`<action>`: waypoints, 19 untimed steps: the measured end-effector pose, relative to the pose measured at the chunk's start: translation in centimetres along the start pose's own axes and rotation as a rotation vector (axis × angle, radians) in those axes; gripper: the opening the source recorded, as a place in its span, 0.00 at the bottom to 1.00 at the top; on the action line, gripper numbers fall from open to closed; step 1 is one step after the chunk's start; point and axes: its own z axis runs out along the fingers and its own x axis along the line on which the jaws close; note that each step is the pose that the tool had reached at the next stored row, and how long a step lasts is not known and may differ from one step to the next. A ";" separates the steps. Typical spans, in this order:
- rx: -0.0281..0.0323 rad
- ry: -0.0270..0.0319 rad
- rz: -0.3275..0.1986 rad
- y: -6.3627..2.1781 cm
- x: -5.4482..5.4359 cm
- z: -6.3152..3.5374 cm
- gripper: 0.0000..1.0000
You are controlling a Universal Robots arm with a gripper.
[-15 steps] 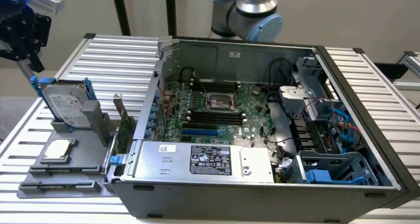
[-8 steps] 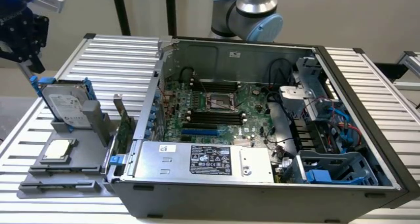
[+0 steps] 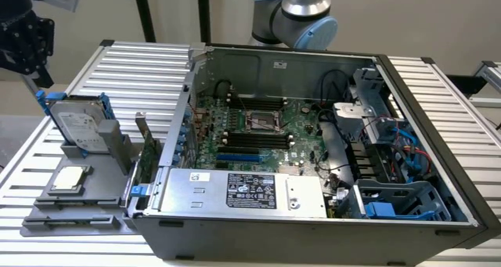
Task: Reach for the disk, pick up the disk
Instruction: 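Pick up the disk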
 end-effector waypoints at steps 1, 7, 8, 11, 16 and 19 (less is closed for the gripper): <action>-0.0001 0.0003 -0.018 0.00 0.0 0.00 0.11; -0.0002 0.0018 -0.074 0.01 -0.1 0.00 0.18; -0.0001 0.0019 -0.078 0.01 -0.2 0.00 0.24; -0.0001 0.0023 -0.089 0.02 -0.3 0.02 0.30; -0.0004 0.0034 -0.117 0.02 -0.4 0.32 0.48; -0.0002 0.0038 -0.133 0.01 -0.4 0.72 0.48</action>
